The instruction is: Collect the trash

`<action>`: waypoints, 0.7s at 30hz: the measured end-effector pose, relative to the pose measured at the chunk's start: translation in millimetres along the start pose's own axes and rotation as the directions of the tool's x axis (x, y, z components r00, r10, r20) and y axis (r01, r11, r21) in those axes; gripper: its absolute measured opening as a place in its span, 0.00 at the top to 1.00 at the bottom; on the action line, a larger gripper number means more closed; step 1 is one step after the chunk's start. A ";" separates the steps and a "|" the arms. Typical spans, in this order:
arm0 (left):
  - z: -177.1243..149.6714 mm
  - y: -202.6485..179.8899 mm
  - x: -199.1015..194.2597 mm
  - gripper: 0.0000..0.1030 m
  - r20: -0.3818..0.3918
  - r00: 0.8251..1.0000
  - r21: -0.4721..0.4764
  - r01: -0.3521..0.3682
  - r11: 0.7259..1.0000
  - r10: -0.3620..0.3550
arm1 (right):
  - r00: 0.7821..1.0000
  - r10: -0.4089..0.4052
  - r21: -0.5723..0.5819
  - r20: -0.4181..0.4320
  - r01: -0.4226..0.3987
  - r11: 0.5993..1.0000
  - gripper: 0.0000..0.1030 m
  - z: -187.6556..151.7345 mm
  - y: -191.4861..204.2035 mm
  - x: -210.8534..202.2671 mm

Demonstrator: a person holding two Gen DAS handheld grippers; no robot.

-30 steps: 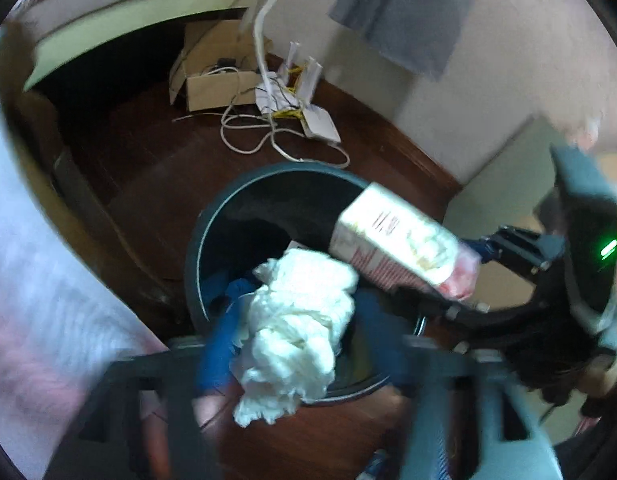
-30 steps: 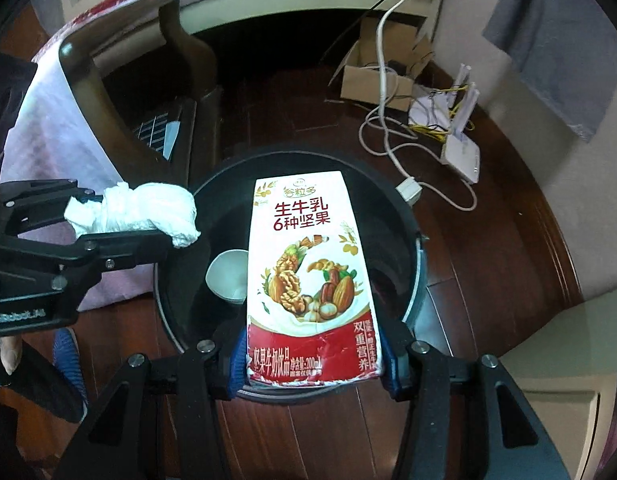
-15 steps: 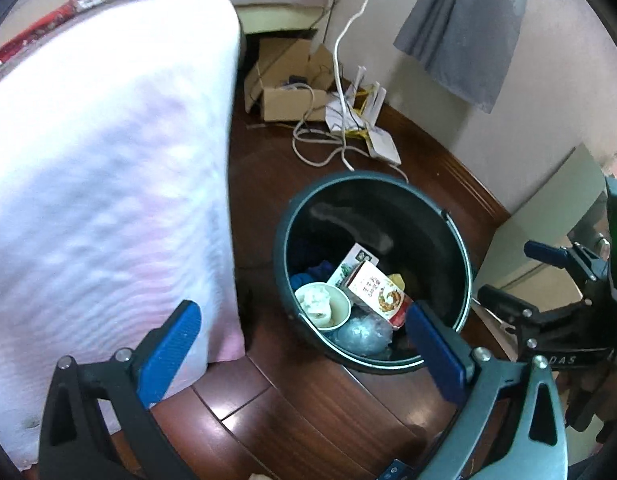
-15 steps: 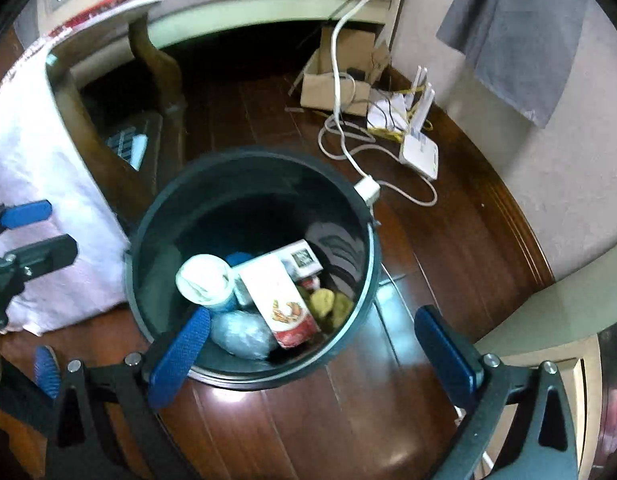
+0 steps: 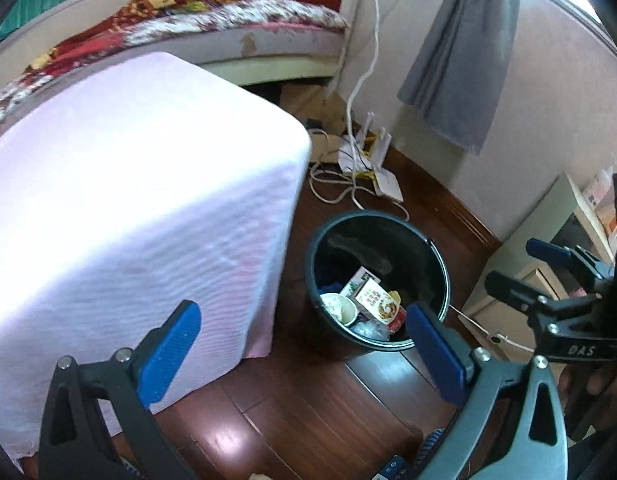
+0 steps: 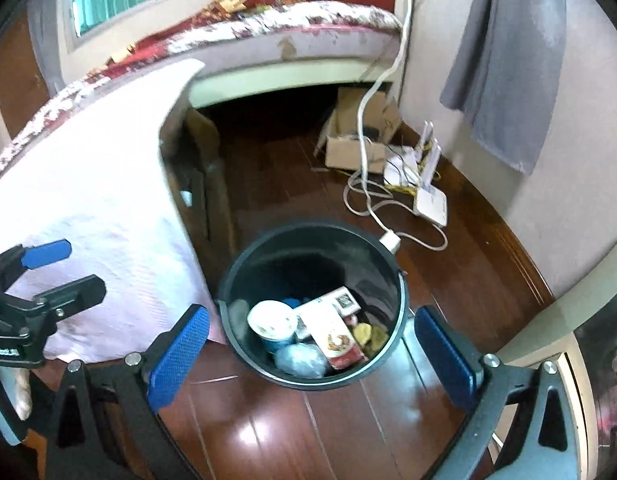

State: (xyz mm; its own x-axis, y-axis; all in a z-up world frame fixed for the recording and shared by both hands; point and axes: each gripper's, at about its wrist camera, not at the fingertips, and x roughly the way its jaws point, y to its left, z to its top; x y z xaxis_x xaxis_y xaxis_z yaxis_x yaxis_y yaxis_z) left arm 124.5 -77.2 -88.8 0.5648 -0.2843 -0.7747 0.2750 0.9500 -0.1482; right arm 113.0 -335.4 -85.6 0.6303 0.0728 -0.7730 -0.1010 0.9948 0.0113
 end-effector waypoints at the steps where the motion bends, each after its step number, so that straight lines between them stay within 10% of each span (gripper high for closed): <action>1: -0.7 2.5 -8.7 0.01 0.010 1.000 -0.002 -0.007 1.000 0.007 | 1.000 0.004 -0.002 0.010 -0.004 1.000 0.00 0.7 5.2 -6.4; 21: -55.4 1.4 -145.5 0.01 0.247 0.955 0.043 -0.179 0.983 0.163 | 0.980 -0.020 0.051 0.196 0.010 0.999 0.00 -34.9 63.4 -140.6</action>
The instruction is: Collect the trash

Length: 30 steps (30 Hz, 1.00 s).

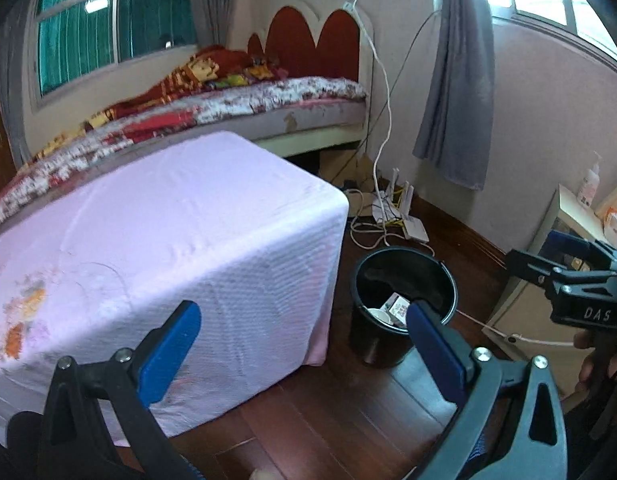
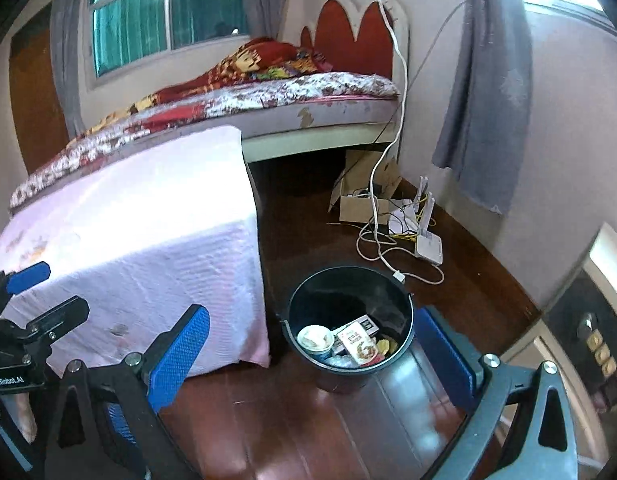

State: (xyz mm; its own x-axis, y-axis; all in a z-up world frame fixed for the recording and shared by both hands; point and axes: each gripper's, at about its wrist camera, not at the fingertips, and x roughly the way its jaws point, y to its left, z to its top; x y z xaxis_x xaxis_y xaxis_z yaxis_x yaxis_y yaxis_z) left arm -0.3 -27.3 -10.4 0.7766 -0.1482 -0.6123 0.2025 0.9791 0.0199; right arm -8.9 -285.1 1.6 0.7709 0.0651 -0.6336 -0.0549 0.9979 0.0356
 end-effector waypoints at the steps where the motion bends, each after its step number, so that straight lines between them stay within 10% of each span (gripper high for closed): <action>1: -1.0 -0.5 -5.5 0.01 0.010 1.000 0.006 -0.013 1.000 0.013 | 1.000 -0.002 0.007 0.008 0.002 1.000 0.00 -3.2 1.9 -6.9; 30: -8.3 -11.6 -24.9 0.01 0.050 0.998 0.035 -0.033 0.999 0.031 | 0.997 -0.023 0.053 0.077 0.019 0.998 0.00 -14.2 14.8 -28.9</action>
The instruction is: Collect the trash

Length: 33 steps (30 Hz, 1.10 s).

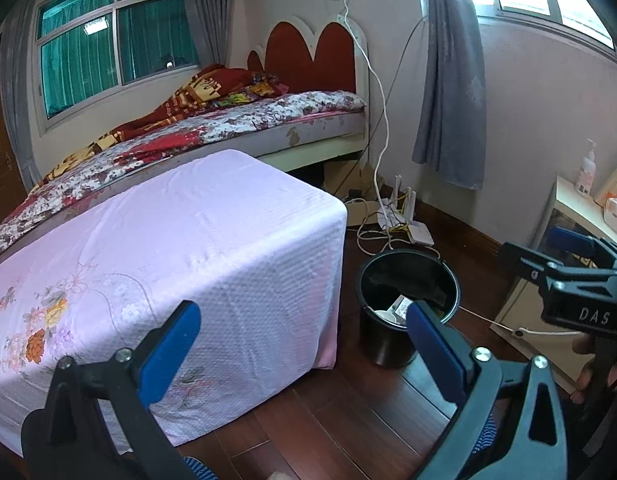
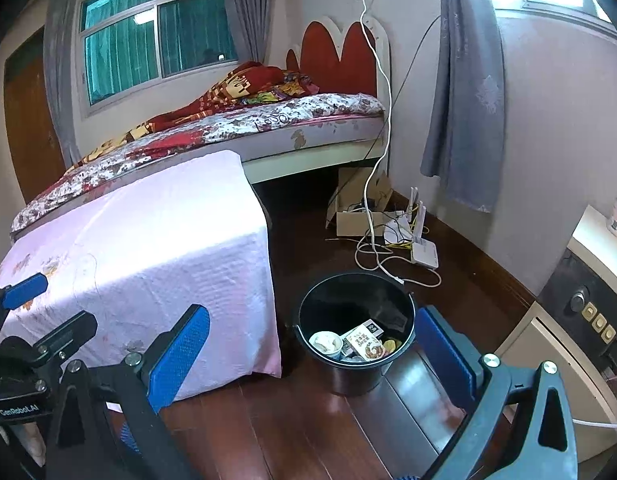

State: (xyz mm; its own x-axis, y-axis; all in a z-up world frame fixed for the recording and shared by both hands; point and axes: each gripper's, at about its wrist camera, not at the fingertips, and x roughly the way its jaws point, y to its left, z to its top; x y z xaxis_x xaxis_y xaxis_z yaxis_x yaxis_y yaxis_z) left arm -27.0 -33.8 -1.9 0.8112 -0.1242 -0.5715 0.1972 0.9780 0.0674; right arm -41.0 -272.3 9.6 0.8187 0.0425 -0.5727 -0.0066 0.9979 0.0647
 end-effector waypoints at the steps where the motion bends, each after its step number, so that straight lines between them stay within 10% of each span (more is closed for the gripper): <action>1: -0.3 -0.4 -0.3 0.01 0.001 1.000 0.002 0.002 1.000 -0.002 | 1.000 0.000 0.001 0.002 0.000 1.000 0.00 0.1 -0.3 -0.6; 33: 0.1 -1.2 -1.1 0.01 0.001 1.000 -0.002 0.004 1.000 -0.004 | 1.000 -0.003 -0.016 0.005 0.003 1.000 0.00 -1.6 5.2 -2.5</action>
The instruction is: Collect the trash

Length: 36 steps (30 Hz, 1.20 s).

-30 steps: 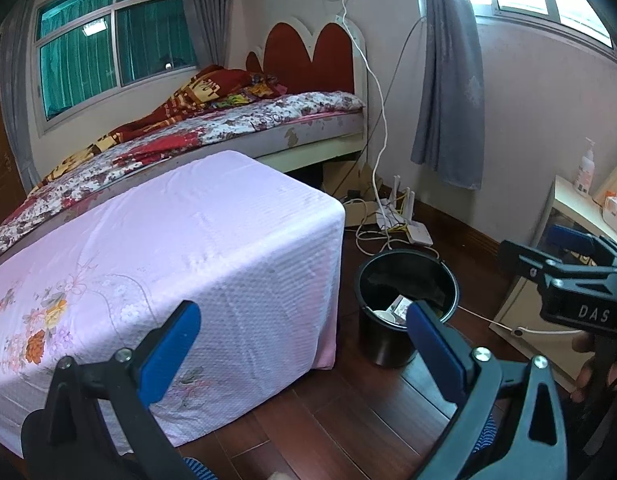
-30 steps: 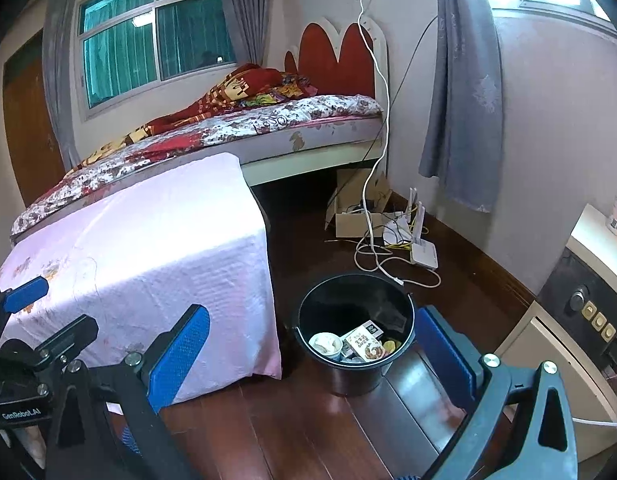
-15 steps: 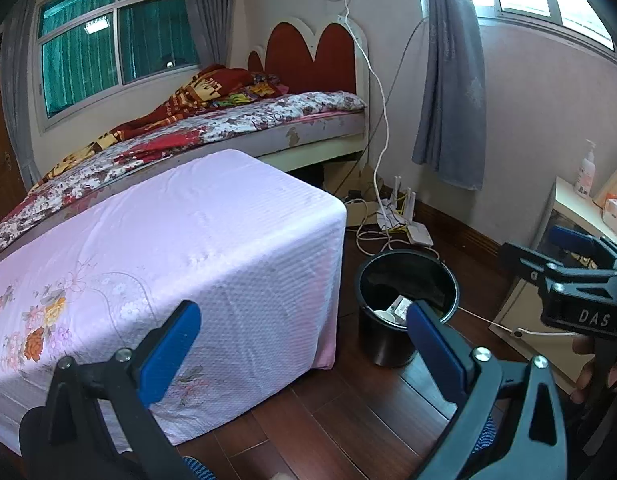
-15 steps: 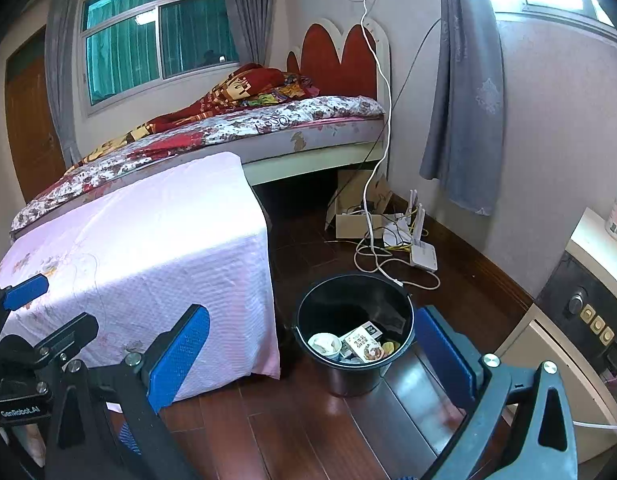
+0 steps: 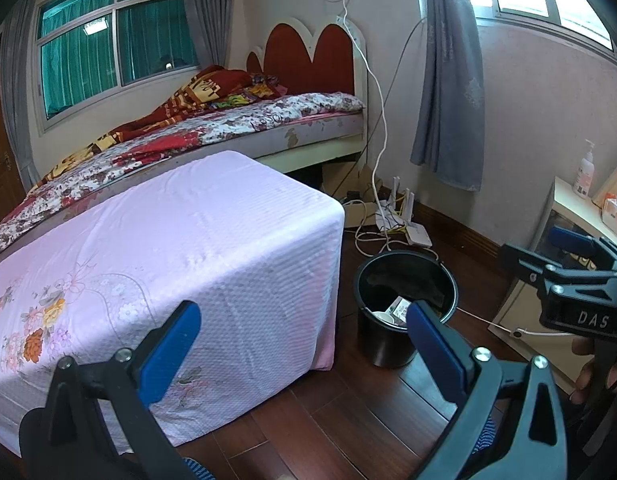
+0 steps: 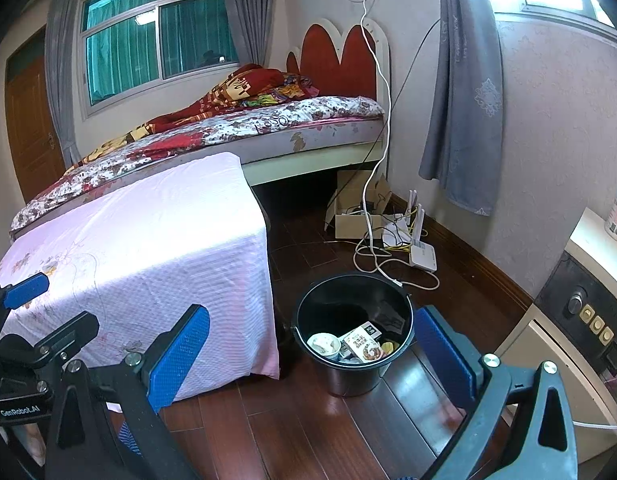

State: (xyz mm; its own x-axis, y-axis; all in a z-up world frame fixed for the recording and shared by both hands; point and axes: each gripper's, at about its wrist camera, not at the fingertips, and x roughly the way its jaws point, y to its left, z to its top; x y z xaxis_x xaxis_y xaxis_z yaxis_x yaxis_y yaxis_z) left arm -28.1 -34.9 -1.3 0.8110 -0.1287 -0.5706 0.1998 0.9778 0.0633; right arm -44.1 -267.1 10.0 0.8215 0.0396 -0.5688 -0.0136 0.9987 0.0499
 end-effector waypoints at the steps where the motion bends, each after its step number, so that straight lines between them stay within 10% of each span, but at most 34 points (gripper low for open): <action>1: -0.1 0.1 -0.1 0.01 0.000 1.000 0.001 0.000 1.000 0.000 | 1.000 -0.001 -0.001 0.000 0.001 1.000 0.00 -0.1 0.2 0.0; 36: 1.7 2.9 0.9 0.01 0.014 1.000 0.014 -0.015 1.000 0.015 | 1.000 -0.001 -0.001 -0.002 0.001 1.000 0.00 -1.9 2.3 -0.3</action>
State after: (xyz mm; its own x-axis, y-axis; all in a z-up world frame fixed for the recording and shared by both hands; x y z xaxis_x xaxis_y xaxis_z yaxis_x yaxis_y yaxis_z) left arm -25.8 -32.5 -0.2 0.8215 -0.1163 -0.5582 0.1949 0.9773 0.0833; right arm -45.5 -264.8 8.8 0.8206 0.0392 -0.5702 -0.0135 0.9987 0.0492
